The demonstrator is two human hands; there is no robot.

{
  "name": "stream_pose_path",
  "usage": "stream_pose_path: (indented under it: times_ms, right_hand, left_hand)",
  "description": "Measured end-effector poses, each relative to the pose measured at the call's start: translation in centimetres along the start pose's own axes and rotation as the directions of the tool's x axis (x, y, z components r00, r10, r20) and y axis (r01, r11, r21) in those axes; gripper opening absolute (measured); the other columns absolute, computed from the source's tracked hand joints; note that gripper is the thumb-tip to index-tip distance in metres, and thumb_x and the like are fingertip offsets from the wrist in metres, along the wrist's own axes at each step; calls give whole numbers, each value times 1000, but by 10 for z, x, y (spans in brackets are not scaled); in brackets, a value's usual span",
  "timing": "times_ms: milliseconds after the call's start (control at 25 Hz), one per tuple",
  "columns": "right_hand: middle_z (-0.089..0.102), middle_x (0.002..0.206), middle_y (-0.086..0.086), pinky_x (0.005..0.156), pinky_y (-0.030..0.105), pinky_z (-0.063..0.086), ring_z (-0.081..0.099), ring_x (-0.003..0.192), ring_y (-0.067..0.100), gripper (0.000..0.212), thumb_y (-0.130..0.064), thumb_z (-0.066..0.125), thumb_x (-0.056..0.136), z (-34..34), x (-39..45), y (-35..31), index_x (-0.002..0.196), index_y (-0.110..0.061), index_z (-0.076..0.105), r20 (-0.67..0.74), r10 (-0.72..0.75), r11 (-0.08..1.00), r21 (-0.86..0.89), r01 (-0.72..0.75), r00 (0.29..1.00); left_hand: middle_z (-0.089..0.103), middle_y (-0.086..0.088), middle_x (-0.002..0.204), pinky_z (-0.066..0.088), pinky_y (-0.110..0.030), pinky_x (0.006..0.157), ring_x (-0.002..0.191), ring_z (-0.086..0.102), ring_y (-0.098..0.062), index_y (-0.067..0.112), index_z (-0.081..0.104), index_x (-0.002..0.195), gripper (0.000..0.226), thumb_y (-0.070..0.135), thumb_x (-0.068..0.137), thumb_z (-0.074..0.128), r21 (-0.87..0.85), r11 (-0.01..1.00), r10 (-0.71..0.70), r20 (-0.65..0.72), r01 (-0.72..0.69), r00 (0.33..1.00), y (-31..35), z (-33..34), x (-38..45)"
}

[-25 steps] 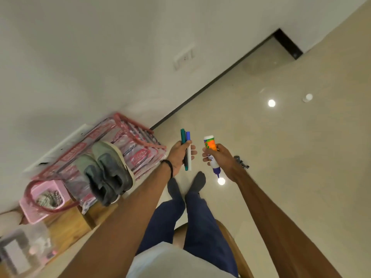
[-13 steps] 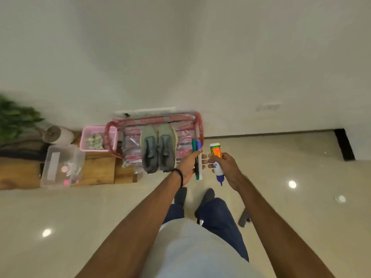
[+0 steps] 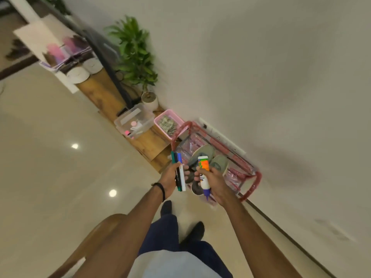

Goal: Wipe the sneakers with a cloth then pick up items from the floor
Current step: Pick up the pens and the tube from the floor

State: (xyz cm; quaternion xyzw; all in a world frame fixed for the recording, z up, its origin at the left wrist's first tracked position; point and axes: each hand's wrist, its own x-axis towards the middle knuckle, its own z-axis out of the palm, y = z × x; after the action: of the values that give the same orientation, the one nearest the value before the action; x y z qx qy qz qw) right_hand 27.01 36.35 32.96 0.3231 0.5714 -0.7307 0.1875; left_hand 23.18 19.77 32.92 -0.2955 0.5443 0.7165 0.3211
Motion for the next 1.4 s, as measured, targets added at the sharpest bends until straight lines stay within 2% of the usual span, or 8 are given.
stream_pose_path:
  times_ms: [80, 240, 480, 560, 680, 960, 1240, 1400]
  right_hand:
    - [73, 85, 11, 58, 30, 53, 67, 70, 21, 27, -17, 73, 90, 25, 18, -2, 110, -2, 62, 52, 27, 996, -90, -23, 998]
    - [73, 95, 16, 65, 36, 53, 70, 72, 20, 34, -16, 74, 87, 78, 49, 2, 115, -2, 62, 128, 96, 959, -277, -57, 987]
    - [74, 98, 13, 68, 36, 55, 73, 81, 21, 24, -18, 74, 88, 172, 90, -12, 107, -10, 62, 266, 151, 907, -421, -26, 952]
    - [75, 100, 15, 74, 39, 56, 73, 80, 20, 25, -20, 74, 88, 209, 107, -22, 107, -9, 63, 283, 158, 895, -445, -16, 946]
    - [75, 99, 14, 69, 35, 57, 72, 75, 17, 31, -21, 74, 88, 263, 130, -37, 112, -6, 64, 291, 167, 885, -465, -13, 942]
    - [73, 93, 10, 64, 29, 54, 71, 79, 19, 26, -20, 70, 91, 392, 162, -76, 112, -6, 64, 376, 180, 873, -487, 29, 909]
    - [74, 102, 15, 76, 38, 58, 72, 81, 21, 35, -25, 73, 90, 462, 191, -82, 118, -8, 60, 448, 242, 846, -533, 39, 861]
    - [74, 103, 14, 80, 40, 59, 72, 83, 21, 31, -25, 73, 91, 487, 209, -87, 115, -11, 60, 433, 233, 841, -540, 44, 871]
  left_hand:
    - [68, -18, 103, 55, -38, 88, 92, 66, -27, 0, 63, 117, 28, 19, 104, 47, -95, 994, 45, -72, -51, 996, 7, -23, 4]
    - [69, -12, 99, 57, -36, 79, 89, 67, -24, 7, 56, 120, 21, 9, 104, 44, -227, 964, 95, -194, -139, 976, 21, -78, 5]
    - [68, -11, 103, 53, -39, 87, 90, 65, -24, 5, 53, 131, 29, 9, 104, 44, -335, 920, 96, -311, -203, 946, 58, -151, 27]
    - [67, -11, 104, 54, -36, 84, 89, 65, -23, 5, 51, 133, 31, 9, 104, 44, -375, 902, 89, -321, -213, 943, 81, -173, 36]
    - [68, -10, 102, 55, -34, 82, 87, 65, -22, 7, 52, 130, 27, 9, 104, 44, -412, 879, 99, -334, -240, 937, 120, -204, 42]
    - [67, -11, 104, 54, -34, 81, 87, 65, -22, 4, 50, 134, 31, 10, 104, 44, -450, 839, 118, -400, -307, 909, 192, -294, 54]
    - [69, -8, 107, 56, -32, 80, 90, 67, -20, 5, 49, 139, 35, 13, 105, 45, -432, 844, 103, -453, -320, 885, 222, -344, 73]
    - [69, -8, 104, 56, -32, 78, 90, 67, -21, 5, 49, 139, 35, 14, 105, 46, -431, 842, 104, -462, -325, 881, 238, -364, 87]
